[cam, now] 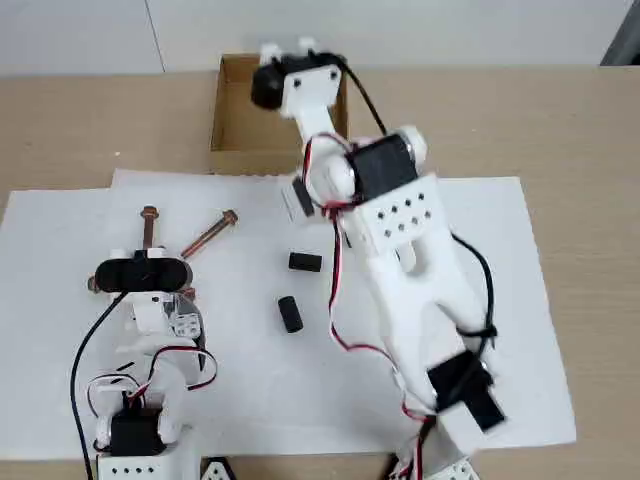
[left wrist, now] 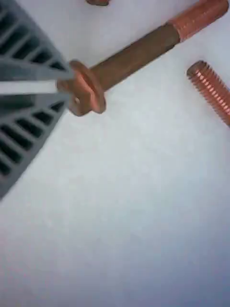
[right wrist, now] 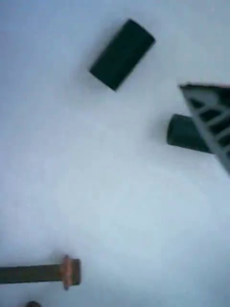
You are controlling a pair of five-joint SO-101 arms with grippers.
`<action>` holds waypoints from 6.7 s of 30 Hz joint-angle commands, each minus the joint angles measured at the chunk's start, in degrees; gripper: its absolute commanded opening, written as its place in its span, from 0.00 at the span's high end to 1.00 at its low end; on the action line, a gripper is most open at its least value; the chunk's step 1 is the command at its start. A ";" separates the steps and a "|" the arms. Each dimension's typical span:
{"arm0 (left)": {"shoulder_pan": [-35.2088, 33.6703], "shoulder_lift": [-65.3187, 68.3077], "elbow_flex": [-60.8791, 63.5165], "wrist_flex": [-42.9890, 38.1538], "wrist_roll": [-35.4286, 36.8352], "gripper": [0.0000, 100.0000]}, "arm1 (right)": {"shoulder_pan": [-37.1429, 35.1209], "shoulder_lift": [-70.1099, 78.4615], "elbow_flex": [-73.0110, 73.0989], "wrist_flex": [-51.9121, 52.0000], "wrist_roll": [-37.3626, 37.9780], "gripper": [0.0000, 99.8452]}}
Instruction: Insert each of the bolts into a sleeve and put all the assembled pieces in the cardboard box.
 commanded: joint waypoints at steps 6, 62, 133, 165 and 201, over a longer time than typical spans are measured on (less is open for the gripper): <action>-0.35 -0.62 -0.22 0.09 -0.09 0.99 | -0.75 -10.15 18.29 0.31 -4.13 0.86; -4.31 -0.62 -0.22 0.09 -0.09 0.99 | -14.11 2.77 41.58 -24.40 -9.67 0.86; -4.22 -0.62 -0.22 0.09 -0.35 0.99 | 18.51 -44.35 37.98 -0.84 -12.84 1.00; -4.22 7.65 -23.16 4.84 -13.80 0.99 | 24.31 -72.75 82.37 -23.87 -12.75 1.00; 3.87 93.01 -76.18 8.44 -27.43 0.99 | 23.87 -72.75 83.96 -23.96 -10.81 1.00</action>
